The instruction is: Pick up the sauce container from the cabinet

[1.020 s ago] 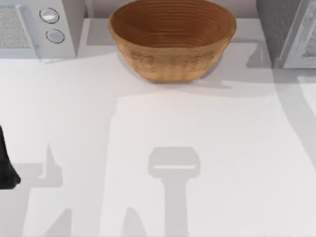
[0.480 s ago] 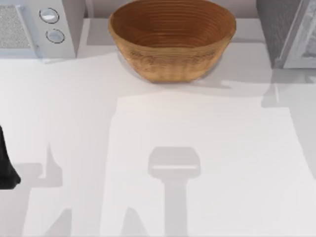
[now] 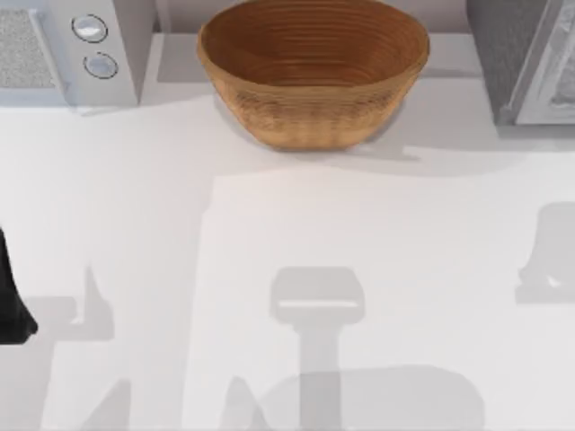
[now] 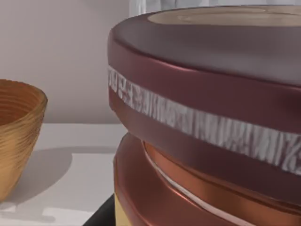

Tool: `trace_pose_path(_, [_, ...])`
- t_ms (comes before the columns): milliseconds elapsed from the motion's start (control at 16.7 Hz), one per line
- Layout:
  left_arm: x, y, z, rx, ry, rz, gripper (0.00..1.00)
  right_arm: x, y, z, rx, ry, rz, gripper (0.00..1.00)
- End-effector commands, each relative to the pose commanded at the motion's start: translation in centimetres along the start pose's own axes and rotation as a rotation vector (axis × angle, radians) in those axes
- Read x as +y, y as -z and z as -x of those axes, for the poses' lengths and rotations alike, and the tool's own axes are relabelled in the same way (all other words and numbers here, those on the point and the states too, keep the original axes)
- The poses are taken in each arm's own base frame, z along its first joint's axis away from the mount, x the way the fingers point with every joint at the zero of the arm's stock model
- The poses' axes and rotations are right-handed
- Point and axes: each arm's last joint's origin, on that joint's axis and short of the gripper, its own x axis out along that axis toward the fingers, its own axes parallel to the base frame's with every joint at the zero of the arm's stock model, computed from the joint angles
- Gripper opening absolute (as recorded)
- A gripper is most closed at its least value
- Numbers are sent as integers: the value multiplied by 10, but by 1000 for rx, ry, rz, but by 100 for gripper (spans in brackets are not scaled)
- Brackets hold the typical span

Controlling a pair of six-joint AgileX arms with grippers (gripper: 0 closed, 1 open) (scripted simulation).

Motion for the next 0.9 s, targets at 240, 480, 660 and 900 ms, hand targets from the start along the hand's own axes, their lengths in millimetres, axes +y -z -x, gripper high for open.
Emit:
trace_pose_path(240, [0,0,0,0,0,0,100,-3,63,2,-55,0,-2,0])
trace_pose_path(480, [0,0,0,0,0,0,100,-4,85,0,-93,0,-2,0])
trace_pose_path(660, [0,0,0,0,0,0,100,-4,85,0,-93,0,-2,0])
trace_pose_path(900, [0,0,0,0,0,0,100,-3,82,-1,-98,-13,-4,0])
